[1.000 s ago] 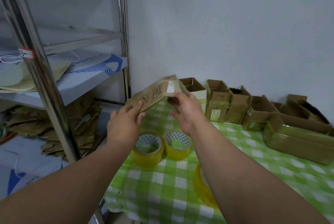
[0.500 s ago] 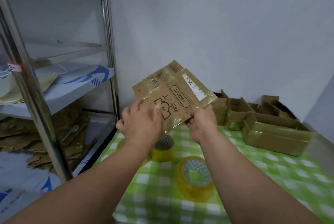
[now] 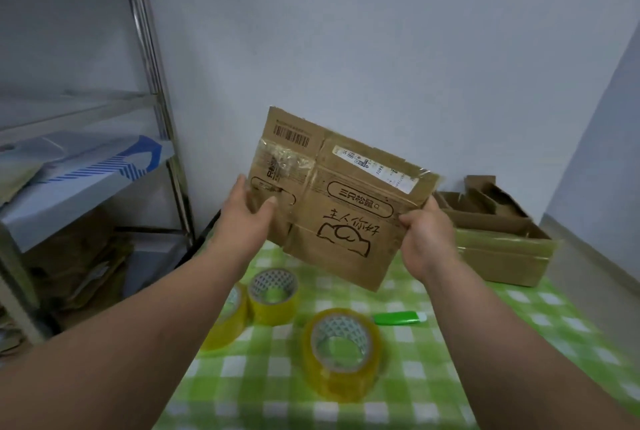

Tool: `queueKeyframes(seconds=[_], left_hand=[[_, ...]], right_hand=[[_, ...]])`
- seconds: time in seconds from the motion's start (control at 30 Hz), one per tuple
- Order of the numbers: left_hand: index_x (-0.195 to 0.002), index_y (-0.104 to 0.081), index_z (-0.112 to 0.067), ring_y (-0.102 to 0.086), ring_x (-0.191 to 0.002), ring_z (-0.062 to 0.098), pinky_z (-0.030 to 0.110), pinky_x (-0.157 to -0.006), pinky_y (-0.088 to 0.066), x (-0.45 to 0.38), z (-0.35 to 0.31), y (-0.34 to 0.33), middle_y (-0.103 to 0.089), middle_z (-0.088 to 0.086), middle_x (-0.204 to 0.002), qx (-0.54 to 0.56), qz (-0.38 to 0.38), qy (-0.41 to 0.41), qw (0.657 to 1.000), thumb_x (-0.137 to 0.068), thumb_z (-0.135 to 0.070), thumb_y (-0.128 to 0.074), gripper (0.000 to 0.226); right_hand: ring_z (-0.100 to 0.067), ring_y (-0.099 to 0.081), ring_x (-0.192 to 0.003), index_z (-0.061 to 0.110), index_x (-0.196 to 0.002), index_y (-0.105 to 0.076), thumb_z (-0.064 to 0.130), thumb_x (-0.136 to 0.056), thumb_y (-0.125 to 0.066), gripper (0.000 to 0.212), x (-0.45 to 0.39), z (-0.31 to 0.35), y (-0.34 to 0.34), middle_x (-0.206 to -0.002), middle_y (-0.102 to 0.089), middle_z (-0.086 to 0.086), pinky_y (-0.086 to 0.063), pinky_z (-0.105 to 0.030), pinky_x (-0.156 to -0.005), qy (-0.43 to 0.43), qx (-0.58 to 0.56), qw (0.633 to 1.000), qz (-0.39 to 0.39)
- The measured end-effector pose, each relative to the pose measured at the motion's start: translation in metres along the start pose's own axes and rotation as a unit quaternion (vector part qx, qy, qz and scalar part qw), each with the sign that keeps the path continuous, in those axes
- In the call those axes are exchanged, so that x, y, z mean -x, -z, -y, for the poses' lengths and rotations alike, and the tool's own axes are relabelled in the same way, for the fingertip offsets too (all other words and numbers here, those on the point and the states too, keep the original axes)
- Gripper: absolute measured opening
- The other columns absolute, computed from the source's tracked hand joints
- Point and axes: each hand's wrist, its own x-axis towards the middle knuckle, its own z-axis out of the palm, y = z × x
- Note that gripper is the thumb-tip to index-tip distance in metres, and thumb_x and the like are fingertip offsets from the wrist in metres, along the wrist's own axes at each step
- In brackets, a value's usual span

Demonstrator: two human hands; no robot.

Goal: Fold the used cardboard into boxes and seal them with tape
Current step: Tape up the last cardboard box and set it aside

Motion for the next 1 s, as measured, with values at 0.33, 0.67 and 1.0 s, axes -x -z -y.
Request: queueKeyframes(seconds=[0.33,0.67,1.0], left_hand=[[-0.131,-0.05,-0.028,-0.055,-0.119,0.023,0.043,-0.099,-0.045,-0.021,-0.007,-0.03,-0.058,-0.004,-0.125,0.052,0.05,0.038,0.997,-0.1,-0.046,-0.047,0.036],[-0.138,-0.051,-0.034,-0.046,-0.127,0.012,0.042,-0.114,-0.035,-0.003,0.015,-0.075,-0.052,-0.014,-0.133,0.076,0.158,0.055,0.983,-0.099,-0.061,-0.033,0.051],[-0.138,-0.036,-0.037,-0.054,-0.119,0.02,0.053,-0.108,-0.041,-0.018,0.003,-0.076,-0.058,-0.001,-0.132,0.127,0.084,0.08,0.985,-0.095,-0.052,-0.054,0.05]], right_hand=[[-0.021,-0.061,-0.096,0.023,-0.107,-0.059,-0.017,-0.085,-0.03,0.054,-0.027,0.002,0.026,-0.102,-0.066,-0.002,-0.052,-0.032,-0.08,0.04,0.031,0.996,-0.075],[-0.03,-0.054,-0.113,0.025,-0.12,-0.045,-0.014,-0.087,-0.033,0.053,-0.032,-0.016,0.04,-0.116,-0.058,-0.009,-0.046,-0.046,-0.102,0.03,0.109,0.991,-0.071],[-0.02,-0.063,-0.109,0.048,-0.112,-0.051,0.008,-0.093,-0.059,0.045,-0.026,-0.031,0.053,-0.116,-0.066,-0.001,-0.048,-0.05,-0.102,0.074,0.154,0.985,-0.035]])
